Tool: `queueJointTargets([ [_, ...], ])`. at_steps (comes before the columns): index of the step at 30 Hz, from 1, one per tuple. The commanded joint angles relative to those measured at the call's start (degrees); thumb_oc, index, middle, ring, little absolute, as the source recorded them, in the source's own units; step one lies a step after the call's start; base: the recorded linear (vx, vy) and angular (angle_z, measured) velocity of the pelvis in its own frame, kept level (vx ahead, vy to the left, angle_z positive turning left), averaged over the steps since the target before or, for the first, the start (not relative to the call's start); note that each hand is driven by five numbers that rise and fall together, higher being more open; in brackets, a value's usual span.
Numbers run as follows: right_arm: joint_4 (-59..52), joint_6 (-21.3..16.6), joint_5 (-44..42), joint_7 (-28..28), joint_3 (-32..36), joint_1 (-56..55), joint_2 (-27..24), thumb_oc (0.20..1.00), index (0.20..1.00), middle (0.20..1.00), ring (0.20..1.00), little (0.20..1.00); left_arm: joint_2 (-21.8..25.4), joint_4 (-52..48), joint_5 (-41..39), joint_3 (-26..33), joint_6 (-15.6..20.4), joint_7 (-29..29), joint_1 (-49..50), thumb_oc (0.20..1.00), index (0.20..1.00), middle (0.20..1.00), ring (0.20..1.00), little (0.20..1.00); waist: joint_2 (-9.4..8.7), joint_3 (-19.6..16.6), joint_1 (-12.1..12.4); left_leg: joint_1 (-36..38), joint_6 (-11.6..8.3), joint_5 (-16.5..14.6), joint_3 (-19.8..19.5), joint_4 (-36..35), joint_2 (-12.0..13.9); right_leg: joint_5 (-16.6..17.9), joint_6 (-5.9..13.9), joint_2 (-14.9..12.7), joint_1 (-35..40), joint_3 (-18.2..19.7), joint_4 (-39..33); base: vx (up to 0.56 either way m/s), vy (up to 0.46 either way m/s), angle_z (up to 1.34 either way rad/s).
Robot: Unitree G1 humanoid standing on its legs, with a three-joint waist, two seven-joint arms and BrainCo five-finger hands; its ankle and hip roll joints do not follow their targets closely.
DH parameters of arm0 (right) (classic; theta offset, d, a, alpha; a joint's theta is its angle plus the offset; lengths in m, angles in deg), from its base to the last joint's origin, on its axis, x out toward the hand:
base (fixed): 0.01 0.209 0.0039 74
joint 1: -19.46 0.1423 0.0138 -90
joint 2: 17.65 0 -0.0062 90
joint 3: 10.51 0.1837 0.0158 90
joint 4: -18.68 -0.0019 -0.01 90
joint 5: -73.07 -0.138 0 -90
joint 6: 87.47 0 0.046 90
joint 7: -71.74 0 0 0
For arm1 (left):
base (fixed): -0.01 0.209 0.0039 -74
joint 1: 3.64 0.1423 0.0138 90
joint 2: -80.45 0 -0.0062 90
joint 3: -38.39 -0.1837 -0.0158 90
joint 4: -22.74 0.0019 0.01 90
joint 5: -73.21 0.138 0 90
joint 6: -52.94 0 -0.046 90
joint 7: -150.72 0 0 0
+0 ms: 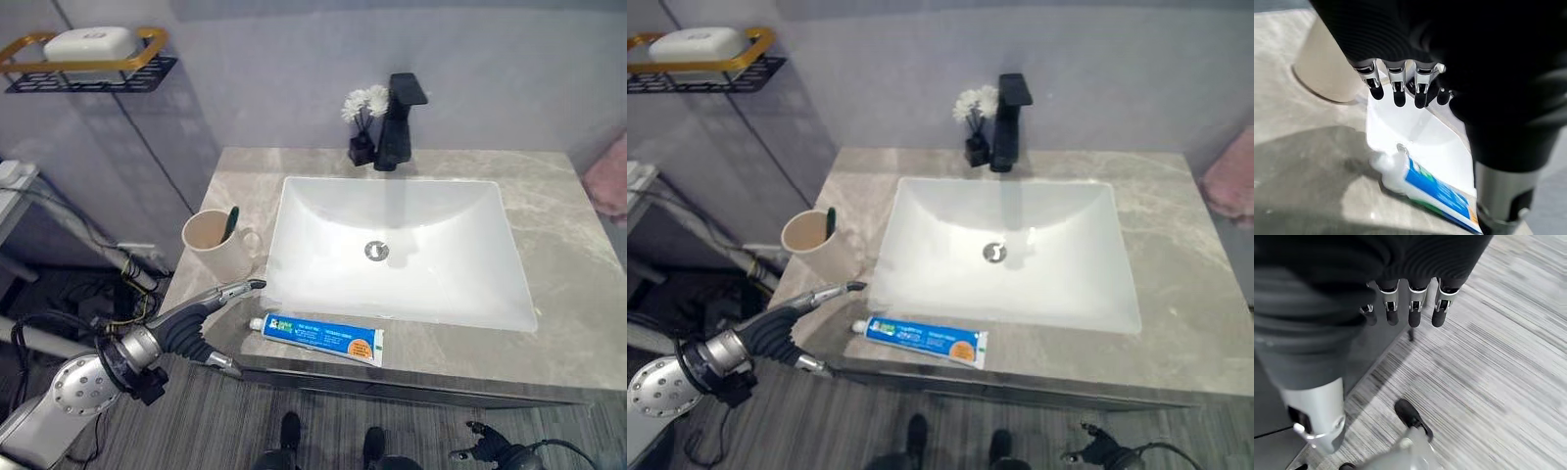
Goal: Put brush and paste in cup on sink, flatten towel.
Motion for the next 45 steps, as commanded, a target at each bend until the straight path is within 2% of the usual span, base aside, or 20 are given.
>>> queueJointTargets([
  [1, -0.71, -0.07, 0.48, 0.12, -1.26, 0.51, 0.96, 1.000, 1.000, 1.000, 1.000, 1.000, 0.34, -2.30, -0.81, 2.28, 3.40, 2.14, -0.86, 1.000, 1.000, 1.000, 1.000, 1.000, -3.50, -0.67, -1.28, 4.83, 3.87, -6.34, 3.82, 0.30, -5.78, 12.06, 4.35, -3.12, -6.24, 6.55, -3.68, -0.17, 0.201, -0.40],
  [3, -1.97, -0.21, 1.55, 0.46, -2.45, 0.75, 1.45, 1.000, 1.000, 1.000, 1.000, 1.000, 1.00, -1.62, -0.48, 2.06, 3.56, 2.47, -1.82, 1.000, 1.000, 1.000, 1.000, 1.000, -4.16, -0.16, -1.74, 3.89, 4.27, -5.91, 4.95, 0.34, -6.27, 14.90, 5.50, -3.61, -8.54, 9.95, -3.68, -0.18, 0.126, -0.59],
  [4, -3.38, -0.24, 1.61, 0.49, -2.95, 0.82, 1.58, 1.000, 1.000, 1.000, 1.000, 1.000, 1.56, -1.25, -0.55, 1.49, 3.61, 2.69, -3.01, 1.000, 1.000, 1.000, 1.000, 1.000, -4.17, 0.28, -2.37, 2.90, 4.41, -5.60, 4.88, 0.81, -5.99, 14.44, 5.70, -3.33, -9.25, 13.45, -2.75, -0.13, 0.042, -0.58],
  [5, -3.39, -0.23, 1.61, 0.49, -2.91, 0.80, 1.58, 1.000, 1.000, 1.000, 1.000, 1.000, 1.56, -1.20, -0.54, 1.39, 3.63, 2.70, -3.12, 1.000, 1.000, 1.000, 1.000, 1.000, -4.19, 0.24, -2.25, 2.83, 4.42, -5.63, 4.97, 0.85, -6.00, 14.41, 5.70, -3.32, -9.38, 13.55, -2.66, -0.18, 0.038, -0.40],
  [6, -3.28, -0.32, 1.32, 0.49, -3.63, 0.53, 2.20, 1.000, 1.000, 1.000, 1.000, 1.000, 1.47, 0.12, -1.07, 0.04, 3.70, 3.22, -4.44, 1.000, 1.000, 1.000, 1.000, 1.000, -3.64, 0.67, -2.19, 1.68, 5.02, -5.27, 5.29, 1.38, -5.13, 10.40, 4.83, -1.57, -8.92, 15.66, 1.28, -0.17, 0.022, -0.15],
  [9, -3.30, -0.40, 2.70, 0.63, -4.39, 0.69, 2.43, 1.000, 1.000, 1.000, 1.000, 1.000, 0.43, 0.04, -0.59, 1.66, 2.97, 3.49, -2.70, 1.000, 1.000, 1.000, 1.000, 1.000, -3.30, -0.25, 0.40, 0.79, 4.80, -3.98, 7.82, 0.69, -3.67, 5.18, 3.39, -2.35, -6.13, 7.19, 3.72, -0.13, 0.019, -0.23],
  [10, -4.19, -0.55, 3.02, 0.81, -4.66, 0.32, 2.48, 1.000, 1.000, 1.000, 1.000, 1.000, 0.18, 0.25, -0.13, 2.52, 2.86, 3.41, -1.82, 1.000, 1.000, 1.000, 1.000, 1.000, -3.37, -0.60, 0.95, 0.77, 4.64, -3.94, 8.47, 0.81, -3.28, 3.21, 3.35, -1.91, -4.49, 6.06, 5.22, -0.07, -0.036, -0.52],
  [13, -4.20, -0.52, 3.04, 1.12, -4.60, -0.69, 2.25, 1.000, 1.000, 1.000, 1.000, 1.000, -0.16, 1.00, 1.05, 3.21, 2.55, 3.07, -0.81, 1.000, 1.000, 1.000, 1.000, 1.000, -4.75, -2.00, 1.41, 1.07, 4.18, -4.28, 8.91, 1.59, -3.30, 2.97, 3.62, -2.07, -0.90, 8.36, 2.01, -0.03, -0.119, -0.35],
  [15, -3.57, -0.45, 3.12, 0.95, -4.65, -0.61, 2.43, 1.000, 1.000, 1.000, 1.000, 1.000, -0.91, 1.31, 1.10, 3.08, 2.51, 3.28, -0.93, 1.000, 1.000, 1.000, 1.000, 1.000, -5.06, -2.14, 1.59, 1.00, 3.96, -4.44, 8.89, 2.09, -3.20, 3.16, 3.74, -2.21, -0.07, 8.52, 0.27, -0.03, -0.116, -0.06],
  [20, -2.74, -0.44, 2.19, 0.14, -3.47, -0.85, 1.22, 1.000, 1.000, 1.000, 1.000, 1.000, -3.74, 3.62, 0.61, 1.59, 2.31, 3.94, -1.05, 1.000, 1.000, 1.000, 1.000, 1.000, -5.28, -2.76, 1.31, 1.48, 2.28, -2.80, 8.57, 1.84, -1.34, 3.49, 2.51, -0.28, 2.21, 8.49, -3.69, -0.02, -0.185, 0.00],
  [24, -0.28, -0.05, -0.59, -0.75, -0.32, -1.92, 0.86, 1.000, 1.000, 1.000, 1.000, 1.000, -2.62, 2.85, 1.92, 0.66, 1.60, 3.24, -1.40, 1.000, 1.000, 1.000, 1.000, 1.000, -4.72, -3.01, 0.70, 1.21, 0.88, -0.51, 7.26, 0.46, -0.32, 3.53, 1.71, 0.76, 3.18, 6.87, -5.16, -0.06, -0.153, 0.11],
  [32, -0.93, -0.37, -0.25, -0.57, -1.18, -2.15, 0.10, 1.000, 1.000, 1.000, 1.000, 1.000, -0.71, 1.39, 0.61, -0.50, 0.99, 1.38, 0.19, 1.000, 1.000, 1.000, 1.000, 1.000, -3.46, -2.53, 0.91, 0.86, -0.18, 1.03, 6.02, 0.30, 0.85, 3.08, 0.63, 1.77, 3.95, 5.55, -5.49, -0.03, -0.072, 0.16],
  [39, -5.40, -0.75, 1.45, -0.27, -4.51, 0.09, -1.93, 1.000, 1.000, 1.000, 1.000, 1.000, 0.11, -0.11, -2.37, -4.14, 0.03, -0.68, 0.31, 1.000, 1.000, 1.000, 1.000, 1.000, -1.92, 0.36, 1.16, -2.25, -1.74, 4.26, 4.23, 0.21, 2.14, 2.41, -0.61, 3.06, 2.34, 2.94, -4.68, -0.08, -0.086, 0.15],
  [40, -5.45, -0.73, 1.28, -0.43, -4.52, 1.15, -2.43, 1.000, 1.000, 1.000, 1.000, 1.000, 0.37, -0.06, -2.37, -4.53, -0.04, -0.75, 0.39, 1.000, 1.000, 1.000, 1.000, 1.000, -1.83, 1.07, 1.30, -3.08, -1.92, 4.86, 3.71, 0.18, 2.22, 2.42, -0.57, 3.09, 1.65, 2.78, -4.52, -0.19, -0.072, 0.15],
  [41, -4.47, -0.59, 0.57, -0.95, -4.64, 3.43, -2.86, 1.000, 1.000, 1.000, 1.000, 1.000, 0.68, 0.10, -1.99, -5.17, 0.12, -0.22, -0.84, 1.000, 1.000, 1.000, 1.000, 1.000, -2.10, 2.22, 2.18, -5.08, -2.44, 5.96, -0.02, 0.14, 2.05, 2.50, -0.74, 2.54, -0.82, 2.81, -3.01, -0.15, -0.044, 0.13],
  [42, -4.36, -0.61, 0.54, -0.95, -4.60, 3.59, -2.81, 1.000, 1.000, 1.000, 1.000, 1.000, 0.70, 0.17, -1.97, -5.26, 0.13, -0.18, -1.04, 1.000, 1.000, 1.000, 1.000, 1.000, -2.09, 2.16, 2.07, -5.35, -2.45, 6.04, -0.20, 0.19, 2.02, 2.35, -0.75, 2.50, -1.13, 2.66, -2.72, -0.13, -0.046, 0.11],
  [44, -3.40, -0.60, 0.07, -1.03, -4.90, 4.68, -2.82, 1.000, 1.000, 1.000, 1.000, 1.000, 0.93, 0.19, -1.92, -5.05, 0.25, 0.34, -1.26, 1.000, 1.000, 1.000, 1.000, 1.000, -3.14, 2.32, 2.71, -4.86, -1.46, 4.13, -4.31, 1.34, 1.07, 2.80, -0.83, 1.99, -2.99, 3.20, -1.66, -0.06, -0.046, 0.16],
  [45, -3.28, -0.65, 0.05, -1.04, -4.97, 4.80, -2.74, 1.000, 1.000, 1.000, 1.000, 1.000, 0.97, 0.21, -1.93, -4.98, 0.28, 0.35, -1.22, 1.000, 1.000, 1.000, 1.000, 1.000, -3.19, 2.31, 2.58, -5.05, -1.40, 3.90, -4.41, 1.66, 1.00, 2.68, -0.79, 1.94, -3.05, 3.12, -1.54, -0.06, -0.035, 0.17],
])
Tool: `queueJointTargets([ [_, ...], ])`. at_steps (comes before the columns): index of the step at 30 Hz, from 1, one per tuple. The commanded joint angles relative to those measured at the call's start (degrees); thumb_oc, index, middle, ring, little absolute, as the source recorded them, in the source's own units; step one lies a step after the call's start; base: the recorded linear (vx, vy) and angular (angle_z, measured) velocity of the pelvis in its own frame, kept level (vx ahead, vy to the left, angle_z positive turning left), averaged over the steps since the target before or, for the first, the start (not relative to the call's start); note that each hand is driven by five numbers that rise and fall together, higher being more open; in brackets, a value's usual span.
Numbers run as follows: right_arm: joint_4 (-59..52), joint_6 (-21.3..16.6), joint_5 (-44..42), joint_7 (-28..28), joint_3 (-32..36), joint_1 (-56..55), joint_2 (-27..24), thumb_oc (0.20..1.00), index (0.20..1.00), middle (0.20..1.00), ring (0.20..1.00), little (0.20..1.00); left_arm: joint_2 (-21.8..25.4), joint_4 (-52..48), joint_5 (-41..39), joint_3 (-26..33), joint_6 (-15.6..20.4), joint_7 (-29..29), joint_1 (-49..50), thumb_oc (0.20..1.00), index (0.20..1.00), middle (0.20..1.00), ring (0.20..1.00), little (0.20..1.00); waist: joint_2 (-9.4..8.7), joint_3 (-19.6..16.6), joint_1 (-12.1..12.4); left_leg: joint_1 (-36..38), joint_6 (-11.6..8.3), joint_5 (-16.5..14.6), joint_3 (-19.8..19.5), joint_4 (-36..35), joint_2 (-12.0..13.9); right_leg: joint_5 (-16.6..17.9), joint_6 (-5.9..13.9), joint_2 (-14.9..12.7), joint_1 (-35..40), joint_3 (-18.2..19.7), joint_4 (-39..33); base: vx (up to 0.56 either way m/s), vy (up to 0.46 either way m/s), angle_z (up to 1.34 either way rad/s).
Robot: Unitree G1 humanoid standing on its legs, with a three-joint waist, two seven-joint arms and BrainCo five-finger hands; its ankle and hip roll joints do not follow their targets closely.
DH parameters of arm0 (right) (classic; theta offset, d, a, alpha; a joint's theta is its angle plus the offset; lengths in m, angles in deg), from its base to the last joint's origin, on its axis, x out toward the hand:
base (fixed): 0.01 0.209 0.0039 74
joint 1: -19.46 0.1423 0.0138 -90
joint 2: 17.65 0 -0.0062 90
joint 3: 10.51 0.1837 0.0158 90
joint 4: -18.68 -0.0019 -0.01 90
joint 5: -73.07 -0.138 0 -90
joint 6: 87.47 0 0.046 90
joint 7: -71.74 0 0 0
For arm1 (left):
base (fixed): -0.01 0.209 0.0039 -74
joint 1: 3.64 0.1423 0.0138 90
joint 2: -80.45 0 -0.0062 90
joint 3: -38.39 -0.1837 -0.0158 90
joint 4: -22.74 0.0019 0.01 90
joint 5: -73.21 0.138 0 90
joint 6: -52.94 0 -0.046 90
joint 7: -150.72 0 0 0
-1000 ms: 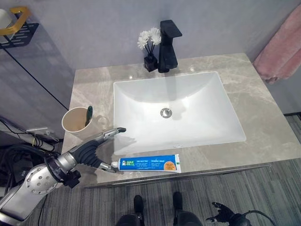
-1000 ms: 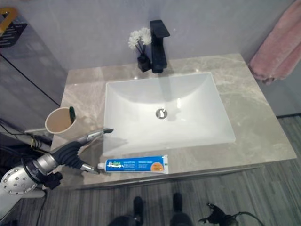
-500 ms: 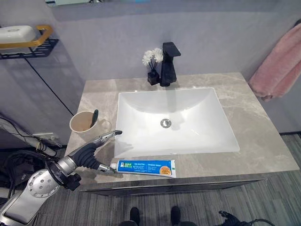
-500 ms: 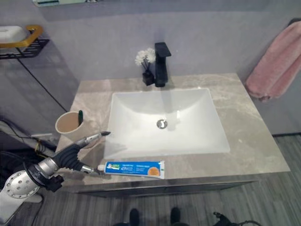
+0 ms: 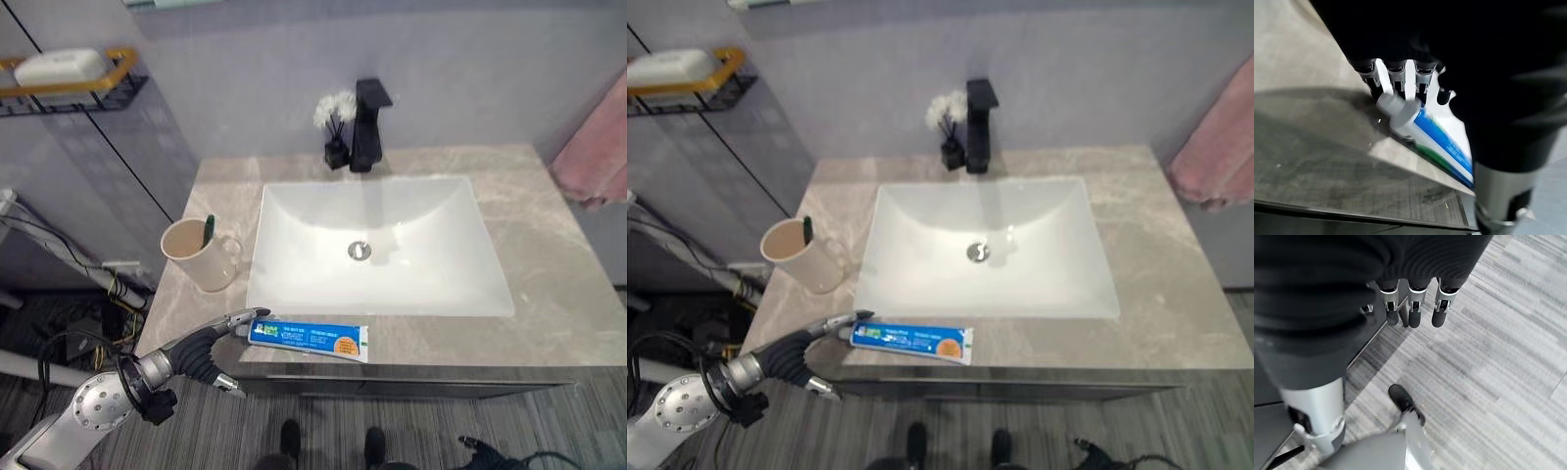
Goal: Put brush and paste in cup on sink, flatten towel.
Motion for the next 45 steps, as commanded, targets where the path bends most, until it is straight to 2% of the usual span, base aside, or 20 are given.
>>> queueJointTargets([
  [1, -0.41, -0.59, -2.16, -1.10, -2.19, 3.96, -1.78, 1.000, 1.000, 1.000, 1.000, 1.000, 0.83, -2.17, -1.60, 1.77, 0.89, 1.05, -1.59, 1.000, 1.000, 1.000, 1.000, 1.000, -5.06, 1.10, -0.70, -2.50, 1.19, 1.28, -4.83, 2.35, -2.34, -0.93, 0.50, -1.34, -3.00, 1.88, 4.18, -0.06, -0.020, 0.10],
  [3, 0.52, -0.17, -1.93, -1.69, -1.41, 3.42, -1.52, 1.000, 1.000, 1.000, 1.000, 1.000, 0.78, -2.79, -1.66, 1.86, 0.62, 1.06, -1.28, 1.000, 1.000, 1.000, 1.000, 1.000, -5.58, 0.51, -1.92, -1.12, 1.74, -2.56, 1.50, 6.01, -1.82, -0.50, 0.69, -2.17, -3.10, 0.42, 3.60, -0.10, -0.019, 0.04],
  [4, 0.96, 0.02, -1.87, -1.90, -1.17, 3.26, -1.44, 1.000, 1.000, 1.000, 1.000, 1.000, 0.87, -2.92, -1.99, 1.71, 0.51, 0.66, -1.45, 1.000, 1.000, 1.000, 1.000, 1.000, -5.65, 0.08, -2.19, -0.88, 1.81, -3.37, 2.68, 6.91, -1.80, -0.24, 0.64, -2.41, -3.25, -0.25, 3.22, -0.09, 0.005, 0.30],
  [5, 1.23, 0.08, -1.50, -2.04, -1.11, 2.11, -1.03, 1.000, 1.000, 1.000, 1.000, 1.000, 1.35, -3.17, -2.83, 1.77, 0.68, -0.05, -1.50, 1.000, 1.000, 1.000, 1.000, 1.000, -5.57, -0.48, -2.80, 1.75, 2.11, -7.17, 3.39, 8.02, -2.41, -0.47, 0.52, -2.46, -2.88, -1.03, 2.73, -0.06, 0.012, 0.40],
  [6, 1.21, 0.08, -1.48, -2.05, -1.09, 2.11, -1.01, 1.000, 1.000, 1.000, 1.000, 1.000, 1.38, -3.18, -2.85, 1.80, 0.69, -0.06, -1.51, 1.000, 1.000, 1.000, 1.000, 1.000, -5.65, -0.43, -2.90, 1.59, 2.18, -6.92, 3.31, 8.05, -2.53, -0.24, 0.51, -2.58, -2.94, -1.13, 2.66, -0.02, 0.037, 0.51],
  [8, 1.42, 0.11, 0.39, -1.91, -1.43, 0.83, -0.68, 1.000, 1.000, 1.000, 1.000, 1.000, 1.71, -2.78, -2.90, 1.82, 0.99, -0.57, -1.31, 1.000, 1.000, 1.000, 1.000, 1.000, -4.26, -1.75, -3.99, 3.88, 1.94, -5.96, 5.23, 2.34, -2.16, 0.42, 1.38, -1.89, -2.70, -1.74, 1.94, 0.01, 0.093, 0.37],
  [10, 1.13, 0.20, 0.99, -2.11, -2.23, 1.99, -0.88, 1.000, 1.000, 1.000, 1.000, 1.000, 1.78, -2.59, -2.24, 1.11, 1.24, -0.16, -2.35, 1.000, 1.000, 1.000, 1.000, 1.000, -3.94, -1.35, -3.87, 3.64, 2.47, -5.73, 3.36, 1.48, -3.32, 1.20, 1.57, -2.08, -3.07, -0.56, 1.80, -0.03, 0.149, 0.10],
  [12, 0.42, 0.16, 0.90, -1.77, -1.96, 1.26, -0.70, 1.000, 1.000, 1.000, 1.000, 1.000, 1.97, -2.90, -2.05, 1.36, 1.28, -0.40, -1.80, 1.000, 1.000, 1.000, 1.000, 1.000, -3.76, -1.65, -4.00, 4.31, 2.77, -5.80, 4.48, 0.74, -3.44, 1.76, 1.77, -2.27, -3.02, 0.25, 1.65, -0.01, 0.146, -0.05],
  [17, -3.63, -0.51, 6.34, -0.92, -6.31, 1.77, -2.10, 1.000, 1.000, 1.000, 1.000, 1.000, 4.32, -3.38, 0.16, 1.75, 2.56, -0.18, -0.50, 1.000, 1.000, 1.000, 1.000, 1.000, -3.91, -0.55, -3.47, 4.40, 3.67, -6.69, 6.25, 0.98, -4.18, 2.74, 2.33, -3.03, -4.04, 2.22, 1.96, -0.05, 0.093, -0.27],
  [21, -2.67, -0.36, 6.56, -0.97, -5.52, 1.60, -2.18, 1.000, 1.000, 1.000, 1.000, 1.000, 6.82, -4.84, 3.52, 2.03, 3.44, -0.44, 1.00, 1.000, 1.000, 1.000, 1.000, 1.000, -3.67, -0.73, -3.52, 5.04, 4.12, -7.36, 7.13, 1.09, -4.65, 3.24, 2.83, -3.35, -3.92, 3.17, 1.84, -0.01, 0.061, -0.05],
  [26, -1.30, -0.09, 6.45, -2.30, -4.50, 2.96, -2.23, 1.000, 1.000, 1.000, 1.000, 1.000, 5.16, -4.57, 3.52, 0.50, 3.79, -0.14, 0.83, 1.000, 1.000, 1.000, 1.000, 1.000, -4.05, -0.93, -3.54, 5.12, 4.60, -8.80, 7.66, 3.55, -5.22, 3.60, 3.36, -4.05, -3.61, 3.57, 2.09, -0.02, 0.053, -0.16],
  [30, -0.74, 0.12, -0.37, -4.22, 1.11, 1.96, -1.14, 1.000, 1.000, 1.000, 1.000, 1.000, 5.10, -4.13, 3.93, -3.29, 3.97, 0.00, -2.96, 1.000, 1.000, 1.000, 1.000, 1.000, -4.08, -0.68, -5.03, 4.94, 5.44, -9.61, 7.87, 4.19, -6.28, 5.03, 4.27, -4.98, -4.50, 4.45, 3.02, -0.05, 0.099, -0.02],
  [33, -5.09, -0.63, -2.45, -4.17, 1.84, -0.07, 0.16, 1.000, 1.000, 1.000, 1.000, 1.000, 6.39, -3.32, 5.22, -7.32, 4.38, 0.80, -8.14, 1.000, 1.000, 1.000, 1.000, 1.000, -4.51, 1.05, -8.21, 4.70, 6.84, -9.15, 8.47, 3.25, -7.46, 8.56, 6.56, -5.57, -9.34, 7.78, 6.84, -0.20, 0.177, -0.11],
  [34, -6.98, -0.77, -2.29, -4.14, 1.49, -0.76, 0.23, 1.000, 1.000, 1.000, 1.000, 1.000, 6.41, -2.15, 5.12, -9.22, 4.52, 1.38, -10.45, 1.000, 1.000, 1.000, 1.000, 1.000, -4.28, 2.05, -8.96, 4.26, 7.22, -8.49, 8.92, 2.73, -7.07, 8.13, 7.66, -4.47, -12.23, 10.28, 11.92, -0.25, 0.158, -0.39],
  [36, -10.16, -1.46, -1.89, -4.60, 1.79, -3.12, -0.35, 1.000, 1.000, 1.000, 1.000, 1.000, 5.94, -0.16, 5.22, -11.82, 5.14, 2.34, -12.99, 1.000, 1.000, 1.000, 1.000, 1.000, -3.54, 2.87, -9.81, 2.97, 7.45, -6.39, 9.52, 1.60, -6.16, 5.72, 7.07, -2.26, -15.80, 13.28, 20.27, -0.28, 0.164, -0.46],
  [37, -9.69, -1.17, -1.41, -5.19, 2.64, -2.88, -0.89, 1.000, 1.000, 1.000, 1.000, 1.000, 6.07, -0.36, 5.91, -11.95, 4.87, 3.19, -13.20, 1.000, 1.000, 1.000, 1.000, 1.000, -1.96, 4.13, -8.25, 2.33, 7.82, -5.02, 11.56, 0.21, -4.49, 1.99, 5.68, -5.14, -17.90, 5.69, 29.47, -0.28, 0.185, -0.38],
  [38, -9.23, -0.88, -0.78, -5.28, 2.80, -2.70, -0.89, 1.000, 1.000, 1.000, 1.000, 1.000, 5.83, -0.47, 6.20, -11.73, 4.52, 3.06, -13.03, 1.000, 1.000, 1.000, 1.000, 1.000, -1.62, 4.09, -7.61, 2.05, 7.71, -4.55, 12.27, -0.44, -4.03, -0.06, 5.04, -6.66, -17.37, 3.52, 31.88, -0.24, 0.156, -0.61],
  [40, -7.43, -0.74, -0.10, -5.51, 3.10, -3.58, -0.79, 1.000, 1.000, 1.000, 1.000, 1.000, 4.78, -0.24, 6.23, -11.06, 4.62, 2.76, -11.97, 1.000, 1.000, 1.000, 1.000, 1.000, -1.97, 3.58, -7.66, 2.11, 7.32, -3.92, 13.04, -0.94, -3.44, -1.62, 5.16, -6.69, -16.31, 4.55, 34.32, -0.09, -0.015, -0.84],
  [43, -3.20, -0.24, -0.26, -5.49, 3.69, -3.95, -0.49, 1.000, 1.000, 1.000, 1.000, 1.000, 2.87, 0.64, 5.99, -10.54, 4.22, 2.30, -10.76, 1.000, 1.000, 1.000, 1.000, 1.000, -3.29, 1.94, -6.80, 2.42, 6.98, -3.88, 13.84, -0.75, -3.14, -2.93, 5.63, -6.20, -12.52, 5.86, 30.04, -0.06, -0.132, -0.38],
  [45, -0.38, -0.17, -0.94, -5.44, 3.80, -4.24, 0.11, 1.000, 1.000, 1.000, 1.000, 1.000, 2.33, 2.41, 6.21, -11.35, 4.21, 2.35, -11.39, 1.000, 1.000, 1.000, 1.000, 1.000, -4.43, 0.12, -5.83, 2.49, 6.26, -3.58, 13.75, -0.75, -3.42, -4.23, 5.02, -4.75, -6.83, 7.37, 19.77, 0.01, -0.228, -0.15],
])
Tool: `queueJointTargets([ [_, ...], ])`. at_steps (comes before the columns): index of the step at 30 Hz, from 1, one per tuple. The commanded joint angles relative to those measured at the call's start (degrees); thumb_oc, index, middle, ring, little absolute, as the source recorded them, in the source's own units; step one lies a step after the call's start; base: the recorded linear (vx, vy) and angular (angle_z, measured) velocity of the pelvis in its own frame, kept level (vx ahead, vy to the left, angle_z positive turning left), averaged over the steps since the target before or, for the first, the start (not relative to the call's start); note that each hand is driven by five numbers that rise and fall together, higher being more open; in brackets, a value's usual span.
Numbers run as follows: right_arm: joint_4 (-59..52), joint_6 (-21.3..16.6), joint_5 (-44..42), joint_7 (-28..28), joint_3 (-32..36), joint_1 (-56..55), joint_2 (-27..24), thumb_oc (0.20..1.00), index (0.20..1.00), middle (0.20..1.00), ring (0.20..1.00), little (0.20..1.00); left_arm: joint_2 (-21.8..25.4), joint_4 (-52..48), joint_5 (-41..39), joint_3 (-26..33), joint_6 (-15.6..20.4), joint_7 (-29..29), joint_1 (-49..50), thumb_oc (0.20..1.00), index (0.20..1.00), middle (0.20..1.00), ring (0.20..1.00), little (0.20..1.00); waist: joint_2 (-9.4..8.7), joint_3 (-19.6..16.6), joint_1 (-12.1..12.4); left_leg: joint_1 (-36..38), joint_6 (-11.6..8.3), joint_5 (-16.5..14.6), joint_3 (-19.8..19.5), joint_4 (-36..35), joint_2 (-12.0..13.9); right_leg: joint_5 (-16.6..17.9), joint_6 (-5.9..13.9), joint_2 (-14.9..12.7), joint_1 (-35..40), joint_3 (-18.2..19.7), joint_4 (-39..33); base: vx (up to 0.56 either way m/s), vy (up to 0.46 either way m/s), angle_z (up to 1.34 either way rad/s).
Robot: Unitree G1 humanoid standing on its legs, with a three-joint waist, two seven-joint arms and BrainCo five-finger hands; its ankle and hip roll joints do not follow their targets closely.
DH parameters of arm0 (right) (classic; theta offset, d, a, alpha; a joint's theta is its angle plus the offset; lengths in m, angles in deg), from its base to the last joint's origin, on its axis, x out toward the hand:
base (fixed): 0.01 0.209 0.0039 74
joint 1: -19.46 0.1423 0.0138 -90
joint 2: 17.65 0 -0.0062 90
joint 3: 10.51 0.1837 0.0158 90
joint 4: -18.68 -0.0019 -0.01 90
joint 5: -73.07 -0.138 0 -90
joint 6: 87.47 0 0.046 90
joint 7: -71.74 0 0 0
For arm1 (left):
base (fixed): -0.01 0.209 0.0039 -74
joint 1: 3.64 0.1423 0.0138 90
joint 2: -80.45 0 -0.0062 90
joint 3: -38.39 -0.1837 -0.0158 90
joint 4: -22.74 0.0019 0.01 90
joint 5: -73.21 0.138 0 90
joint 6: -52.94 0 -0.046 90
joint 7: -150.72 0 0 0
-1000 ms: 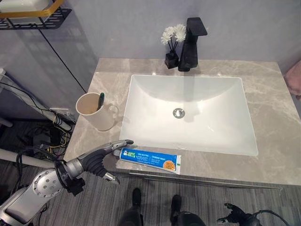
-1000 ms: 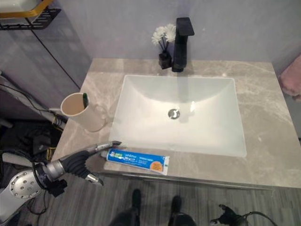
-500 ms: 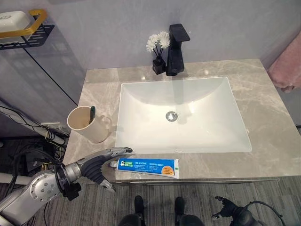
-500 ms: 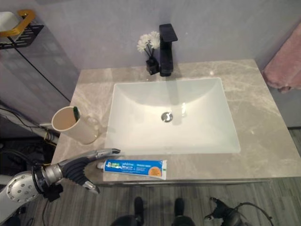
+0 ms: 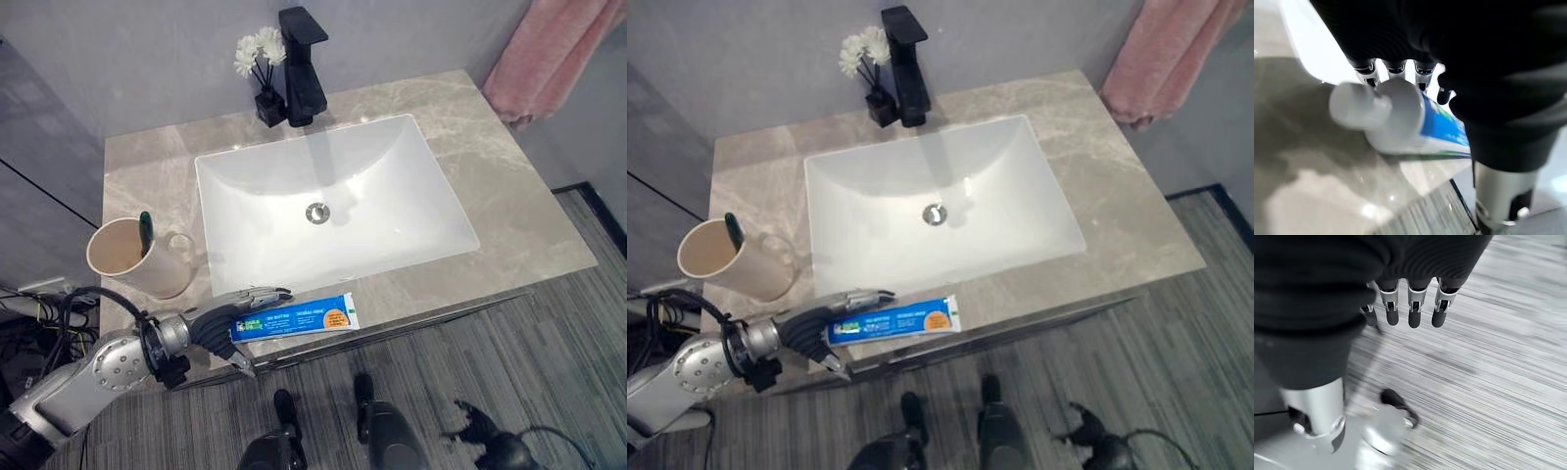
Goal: Put brush and paste in cup on sink, flatten towel.
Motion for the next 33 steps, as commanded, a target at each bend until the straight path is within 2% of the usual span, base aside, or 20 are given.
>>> queueJointTargets([
  [1, 3.04, -0.21, -1.14, -0.87, 1.37, -0.88, -0.28, 1.000, 1.000, 1.000, 1.000, 1.000, -2.99, 0.18, 0.86, -0.13, 2.24, -0.09, 2.15, 1.000, 1.000, 1.000, 1.000, 1.000, -1.83, -7.27, 1.42, -1.38, -0.20, -0.79, -2.37, -0.18, -1.76, -1.77, 1.18, 0.20, 4.42, 0.51, -4.75, 0.02, -0.274, 0.03],
  [2, 3.24, -0.03, -1.20, -0.85, 1.18, -0.91, -0.19, 1.000, 1.000, 1.000, 1.000, 1.000, -3.20, 0.93, 1.41, 0.02, 2.10, 0.33, 1.89, 1.000, 1.000, 1.000, 1.000, 1.000, -2.39, -7.58, 1.58, -1.34, -0.56, -0.95, -2.66, 0.00, -1.95, -1.57, 1.01, 0.41, 6.02, 0.74, -7.53, -0.03, -0.284, -0.15],
  [3, 3.67, 0.00, -1.33, -0.97, 0.72, -0.76, -0.06, 1.000, 1.000, 1.000, 1.000, 1.000, -3.99, 2.14, 1.69, -0.32, 2.11, 0.75, 1.36, 1.000, 1.000, 1.000, 1.000, 1.000, -2.43, -7.62, 1.49, -2.02, -1.24, -0.06, -3.45, 0.28, -1.68, -1.51, 0.55, 1.51, 7.73, 2.67, -10.41, -0.12, -0.329, -0.09],
  [4, 3.79, 0.11, -1.35, -0.98, 0.47, -0.03, -0.17, 1.000, 1.000, 1.000, 1.000, 1.000, -4.93, 2.86, 1.72, 0.27, 1.94, 1.73, 1.08, 1.000, 1.000, 1.000, 1.000, 1.000, -2.00, -7.52, 1.95, -3.21, -2.16, 1.51, -3.90, 0.84, -0.61, -0.77, -0.18, 2.34, 7.88, 2.92, -11.51, -0.14, -0.298, -0.04],
  [7, 2.73, 0.06, -0.57, -0.73, 0.40, -0.29, -1.09, 1.000, 1.000, 1.000, 1.000, 1.000, -6.33, 4.05, 1.01, 2.72, 1.32, 2.15, 3.87, 1.000, 1.000, 1.000, 1.000, 1.000, -1.93, -7.87, 3.05, -3.63, -3.22, 3.27, -4.86, 1.13, 0.17, -0.88, -1.75, 3.25, 10.06, 1.08, -13.89, -0.07, -0.236, 0.17],
  [8, 2.58, 0.12, -0.57, -0.69, 0.27, -0.37, -1.22, 1.000, 1.000, 1.000, 1.000, 1.000, -6.40, 3.91, 0.99, 3.04, 1.32, 2.08, 4.26, 1.000, 1.000, 1.000, 1.000, 1.000, -1.84, -7.86, 2.66, -3.60, -3.31, 3.33, -5.13, 1.16, 0.19, -0.76, -1.83, 3.29, 10.38, 0.80, -14.23, -0.08, -0.210, 0.30],
  [9, 2.49, -0.08, -2.07, -0.88, 1.10, -0.37, -1.70, 1.000, 1.000, 1.000, 1.000, 1.000, -6.49, 4.55, 1.80, 2.92, 1.24, 2.38, 4.48, 1.000, 1.000, 1.000, 1.000, 1.000, -1.60, -7.71, 2.81, -4.32, -4.24, 5.20, -6.34, 1.29, 1.01, -0.89, -2.60, 4.11, 11.14, 0.33, -15.00, -0.11, -0.173, 0.34],
  [10, 2.62, -0.05, -2.75, -1.12, 1.19, 0.04, -1.98, 1.000, 1.000, 1.000, 1.000, 1.000, -6.31, 4.64, 2.63, 2.82, 1.08, 2.83, 4.10, 1.000, 1.000, 1.000, 1.000, 1.000, -1.68, -7.30, 3.57, -5.14, -4.88, 6.46, -8.90, 1.49, 1.38, -0.94, -2.86, 4.13, 11.14, 0.59, -14.99, -0.23, -0.236, 0.29],
  [11, 3.24, -0.05, -3.19, -1.24, 0.87, 1.00, -2.14, 1.000, 1.000, 1.000, 1.000, 1.000, -6.55, 5.00, 3.12, 2.42, 1.22, 3.88, 2.86, 1.000, 1.000, 1.000, 1.000, 1.000, -2.57, -6.28, 4.55, -5.85, -5.19, 5.48, -15.94, 3.43, -0.03, -0.14, -3.41, 3.33, 10.33, 0.80, -14.72, -0.17, -0.106, 0.24],
  [12, 3.34, -0.08, -3.20, -1.25, 0.89, 1.13, -2.08, 1.000, 1.000, 1.000, 1.000, 1.000, -6.53, 5.09, 3.14, 2.33, 1.25, 3.94, 2.70, 1.000, 1.000, 1.000, 1.000, 1.000, -2.56, -6.28, 4.21, -6.36, -5.14, 5.18, -16.35, 4.09, -0.15, -0.13, -3.37, 3.25, 10.36, 0.42, -14.81, -0.19, -0.101, 0.12],
  [13, 3.54, 0.07, -2.79, -1.25, 0.74, 1.16, -2.09, 1.000, 1.000, 1.000, 1.000, 1.000, -7.05, 5.13, 2.83, 2.77, 1.14, 4.38, 2.84, 1.000, 1.000, 1.000, 1.000, 1.000, -3.19, -6.52, 3.69, -6.05, -5.01, 3.45, -15.67, 5.69, -0.53, 0.85, -3.23, 2.64, 10.01, -0.14, -15.49, -0.12, -0.054, 0.06],
  [14, 3.42, 0.09, -2.57, -1.18, 0.81, 0.75, -1.91, 1.000, 1.000, 1.000, 1.000, 1.000, -7.48, 5.17, 2.29, 3.11, 1.01, 4.56, 3.04, 1.000, 1.000, 1.000, 1.000, 1.000, -3.57, -6.98, 2.67, -4.68, -4.75, 0.75, -12.44, 7.44, -0.19, 1.27, -2.94, 1.98, 9.86, -1.20, -15.88, -0.15, -0.058, 0.15],
  [16, 3.85, 0.43, -1.83, -0.76, 0.56, -0.11, -1.43, 1.000, 1.000, 1.000, 1.000, 1.000, -7.89, 5.10, 1.66, 3.57, 1.01, 3.96, 3.66, 1.000, 1.000, 1.000, 1.000, 1.000, -3.39, -8.63, 2.07, -2.40, -4.45, -1.68, -10.69, 7.35, -0.31, 1.74, -2.77, 1.82, 9.41, -1.77, -16.66, -0.05, 0.012, 0.41],
  [18, 4.62, 0.51, -1.19, -0.68, 0.87, -1.63, -0.81, 1.000, 1.000, 1.000, 1.000, 1.000, -7.88, 5.06, 2.14, 3.86, 1.21, 3.50, 4.24, 1.000, 1.000, 1.000, 1.000, 1.000, -2.20, -10.10, 1.46, -0.29, -4.80, -0.46, -8.88, 3.35, 0.63, 1.68, -2.35, 2.38, 10.22, -2.43, -17.45, 0.05, 0.056, 0.36],
  [21, 5.77, 0.77, -0.35, -0.81, 0.63, -1.74, -0.45, 1.000, 1.000, 1.000, 1.000, 1.000, -7.30, 3.98, 2.60, 4.44, 1.24, 3.10, 5.52, 1.000, 1.000, 1.000, 1.000, 1.000, -1.46, -10.87, 1.54, 1.17, -4.69, 0.71, -9.94, 0.10, 0.45, 1.75, -2.26, 2.55, 11.03, -2.19, -17.90, 0.04, 0.052, 0.09],
  [23, 6.26, 0.95, 0.63, -0.11, 0.28, -2.52, 0.38, 1.000, 1.000, 1.000, 1.000, 1.000, -6.29, 3.06, 2.69, 5.59, 1.21, 2.59, 7.28, 1.000, 1.000, 1.000, 1.000, 1.000, -1.21, -11.51, 1.55, 2.21, -4.40, 0.19, -9.57, -0.39, 0.20, 2.13, -1.89, 2.08, 11.95, -2.27, -18.77, 0.05, 0.089, -0.02],
  [27, 4.53, 0.42, 4.88, 0.34, -3.25, -1.74, 0.07, 1.000, 1.000, 1.000, 1.000, 1.000, -4.81, 2.75, 4.04, 6.92, 1.67, 2.55, 9.73, 1.000, 1.000, 1.000, 1.000, 1.000, -1.31, -11.37, 2.23, 2.84, -4.10, -0.31, -8.84, -0.20, -0.12, 2.34, -1.63, 1.47, 12.70, -1.85, -19.22, 0.00, 0.052, 0.00],
  [33, 2.06, -0.28, 5.61, 0.58, -3.95, -1.99, -0.72, 1.000, 1.000, 1.000, 1.000, 1.000, -3.02, 1.58, 5.51, 7.92, 2.02, 1.98, 13.10, 1.000, 1.000, 1.000, 1.000, 1.000, -1.47, -10.96, 2.60, 3.37, -3.98, -0.59, -8.58, -0.36, -0.13, 2.56, -1.36, 1.51, 13.16, -1.77, -19.83, 0.00, 0.005, -0.02],
])
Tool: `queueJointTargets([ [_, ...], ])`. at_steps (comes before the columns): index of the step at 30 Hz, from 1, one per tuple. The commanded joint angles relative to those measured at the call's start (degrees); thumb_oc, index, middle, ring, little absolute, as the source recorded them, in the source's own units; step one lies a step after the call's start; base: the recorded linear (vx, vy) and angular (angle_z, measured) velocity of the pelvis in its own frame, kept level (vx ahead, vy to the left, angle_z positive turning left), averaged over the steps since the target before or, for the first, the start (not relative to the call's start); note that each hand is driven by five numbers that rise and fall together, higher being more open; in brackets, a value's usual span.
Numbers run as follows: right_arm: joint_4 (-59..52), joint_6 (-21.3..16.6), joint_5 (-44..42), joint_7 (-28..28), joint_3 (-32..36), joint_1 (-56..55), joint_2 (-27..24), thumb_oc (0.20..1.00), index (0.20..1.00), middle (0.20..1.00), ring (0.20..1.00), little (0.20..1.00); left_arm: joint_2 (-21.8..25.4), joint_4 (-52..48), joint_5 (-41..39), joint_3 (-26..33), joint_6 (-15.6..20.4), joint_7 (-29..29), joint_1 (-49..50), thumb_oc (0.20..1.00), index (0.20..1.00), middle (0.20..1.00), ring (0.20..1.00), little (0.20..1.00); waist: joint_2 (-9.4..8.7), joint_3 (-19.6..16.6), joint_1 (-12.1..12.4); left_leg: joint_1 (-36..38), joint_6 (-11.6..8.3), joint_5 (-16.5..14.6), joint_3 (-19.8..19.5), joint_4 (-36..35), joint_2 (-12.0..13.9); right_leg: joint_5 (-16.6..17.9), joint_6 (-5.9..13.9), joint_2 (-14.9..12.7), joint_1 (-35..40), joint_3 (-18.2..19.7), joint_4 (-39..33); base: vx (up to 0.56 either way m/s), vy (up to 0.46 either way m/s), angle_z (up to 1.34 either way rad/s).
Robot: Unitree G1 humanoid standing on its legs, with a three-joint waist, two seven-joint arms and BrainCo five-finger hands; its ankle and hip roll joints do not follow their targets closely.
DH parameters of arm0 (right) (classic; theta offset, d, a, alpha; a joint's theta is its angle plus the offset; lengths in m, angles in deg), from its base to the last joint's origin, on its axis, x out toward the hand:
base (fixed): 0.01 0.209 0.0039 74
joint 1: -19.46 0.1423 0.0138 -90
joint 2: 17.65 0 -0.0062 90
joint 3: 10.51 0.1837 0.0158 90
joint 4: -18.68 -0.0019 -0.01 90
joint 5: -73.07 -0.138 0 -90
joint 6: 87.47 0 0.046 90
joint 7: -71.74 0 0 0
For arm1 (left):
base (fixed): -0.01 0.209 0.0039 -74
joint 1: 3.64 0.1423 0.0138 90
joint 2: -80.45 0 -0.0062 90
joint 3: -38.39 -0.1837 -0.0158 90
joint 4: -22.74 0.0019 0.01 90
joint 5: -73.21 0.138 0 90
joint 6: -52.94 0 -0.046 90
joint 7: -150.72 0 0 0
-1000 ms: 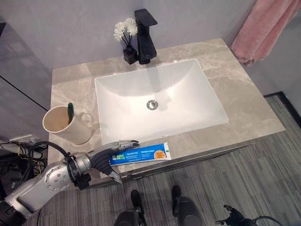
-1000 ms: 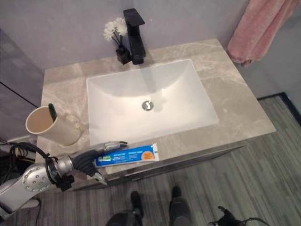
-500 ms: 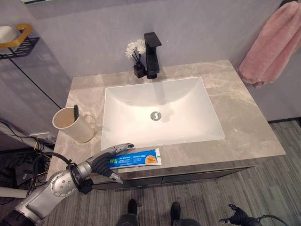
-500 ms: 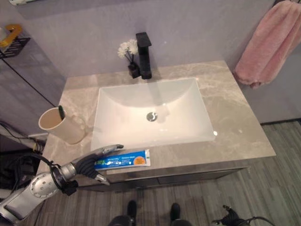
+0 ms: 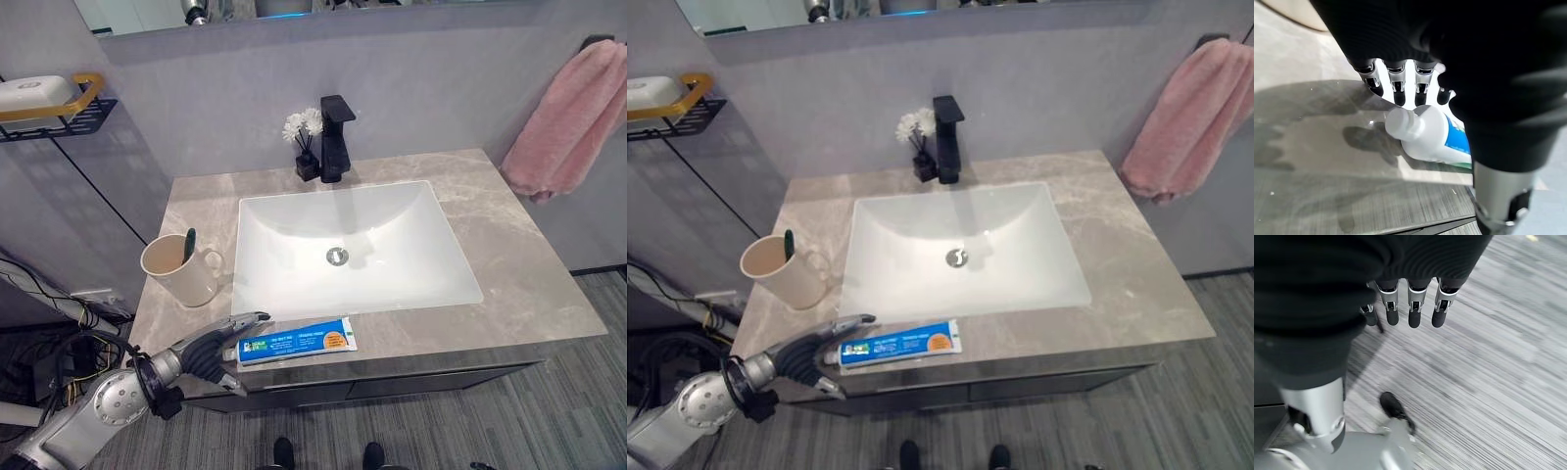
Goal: Put brush and paste in cup on sink, flatten towel.
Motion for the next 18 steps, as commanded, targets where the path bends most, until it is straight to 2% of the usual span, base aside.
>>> queueJointTargets([
  [1, 0.77, -0.42, 1.44, 0.18, -2.86, 1.97, -2.19, 1.000, 1.000, 1.000, 1.000, 1.000, 3.70, -3.77, 1.48, 3.64, 2.08, -0.13, 2.32, 1.000, 1.000, 1.000, 1.000, 1.000, -2.66, -1.26, 0.14, 1.20, -0.01, -1.78, -0.07, 0.35, -0.87, 1.38, 1.31, -1.36, -1.91, 4.04, 1.09, 0.00, 0.000, 0.00],
  [3, -0.43, -0.69, 2.13, 0.10, -3.39, 2.08, -2.77, 1.000, 1.000, 1.000, 1.000, 1.000, 4.61, -4.21, 3.44, 3.89, 2.73, 0.07, 2.95, 1.000, 1.000, 1.000, 1.000, 1.000, -2.67, -1.07, 0.23, 1.04, -0.05, -1.74, -0.26, 0.30, -0.75, 1.41, 1.31, -1.17, -1.85, 3.92, 0.81, 0.00, -0.016, 0.00],
  [4, -0.79, -0.91, 2.50, -0.13, -3.29, 2.29, -3.22, 1.000, 1.000, 1.000, 1.000, 1.000, 5.47, -4.92, 6.15, 4.02, 3.47, 0.13, 3.27, 0.542, 0.542, 0.542, 0.542, 0.542, -2.66, -0.77, 0.28, 0.82, -0.13, -1.65, -0.42, 0.24, -0.58, 1.29, 1.31, -0.98, -1.98, 3.75, 0.68, -0.01, -0.036, 0.00],
  [5, -0.64, -0.93, 2.67, -0.33, -3.15, 2.55, -3.37, 1.000, 1.000, 1.000, 1.000, 1.000, 5.76, -5.19, 7.50, 4.01, 3.80, 0.35, 3.38, 0.200, 0.200, 0.200, 0.200, 0.200, -2.67, -0.61, 0.35, 0.69, -0.18, -1.59, -0.47, 0.22, -0.45, 1.26, 1.31, -0.86, -2.09, 3.66, 0.63, -0.02, -0.044, 0.01],
  [10, -1.14, -1.44, 3.37, -1.50, -2.94, 3.21, -4.22, 1.000, 1.000, 1.000, 1.000, 1.000, 6.77, -5.08, 13.64, 1.97, 5.96, 1.20, 2.53, 0.200, 0.200, 0.200, 0.200, 0.200, -2.75, -0.03, 0.30, 0.21, -0.60, -1.22, -0.74, 0.13, 0.25, 1.12, 1.20, -0.21, -2.41, 3.35, 0.53, -0.01, -0.032, 0.03],
  [18, -0.61, -1.80, 3.53, -4.11, -2.19, 3.24, -4.07, 1.000, 1.000, 1.000, 1.000, 1.000, 5.62, -1.78, 21.54, -5.07, 8.37, 4.19, -1.19, 0.200, 0.200, 0.200, 0.200, 0.200, -3.35, -0.81, -0.20, -0.09, -1.54, -0.45, -0.56, 0.12, 1.46, 1.02, 1.05, 1.06, -2.56, 3.11, 0.39, 0.00, -0.038, 0.03],
])
